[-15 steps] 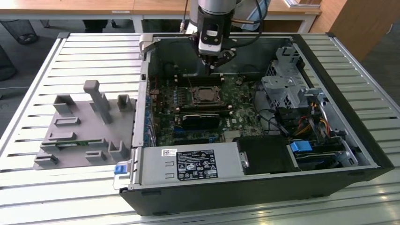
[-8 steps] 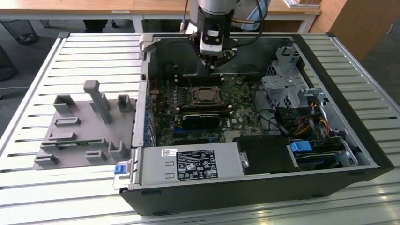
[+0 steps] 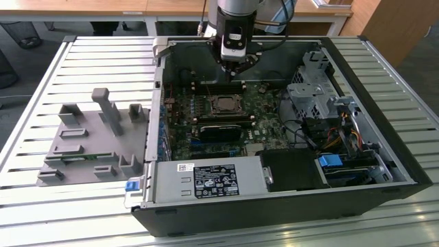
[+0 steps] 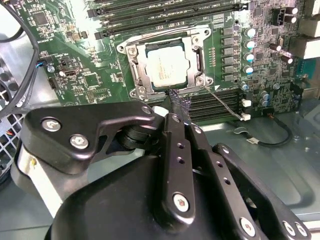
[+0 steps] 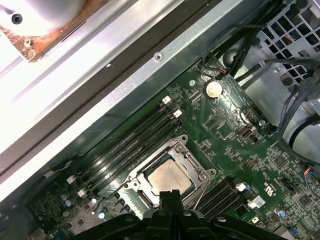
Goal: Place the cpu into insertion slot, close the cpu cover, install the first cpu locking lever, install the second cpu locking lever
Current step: 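Install the first cpu locking lever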
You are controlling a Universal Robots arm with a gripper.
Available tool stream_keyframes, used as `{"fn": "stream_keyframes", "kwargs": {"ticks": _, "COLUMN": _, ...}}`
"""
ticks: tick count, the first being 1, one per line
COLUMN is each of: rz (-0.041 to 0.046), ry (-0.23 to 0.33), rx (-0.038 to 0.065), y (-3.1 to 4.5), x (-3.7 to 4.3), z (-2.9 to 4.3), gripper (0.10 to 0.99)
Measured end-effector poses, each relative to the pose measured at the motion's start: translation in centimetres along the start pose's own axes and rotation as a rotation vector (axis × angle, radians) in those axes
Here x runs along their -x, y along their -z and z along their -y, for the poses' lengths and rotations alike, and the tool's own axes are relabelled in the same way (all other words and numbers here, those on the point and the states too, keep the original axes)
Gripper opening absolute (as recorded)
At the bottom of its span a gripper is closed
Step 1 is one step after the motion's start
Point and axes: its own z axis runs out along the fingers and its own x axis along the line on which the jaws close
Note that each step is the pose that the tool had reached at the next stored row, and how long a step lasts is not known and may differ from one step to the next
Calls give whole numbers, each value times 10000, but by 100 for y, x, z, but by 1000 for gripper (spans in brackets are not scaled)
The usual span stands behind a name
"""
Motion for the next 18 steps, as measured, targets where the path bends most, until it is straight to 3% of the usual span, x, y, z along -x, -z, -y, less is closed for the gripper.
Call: {"fn": "stream_keyframes", "kwargs": {"ticks": 18, "rz": -14, "ry": 677, "rx": -7, "y": 0, "x": 0, "z": 0, "gripper": 106}}
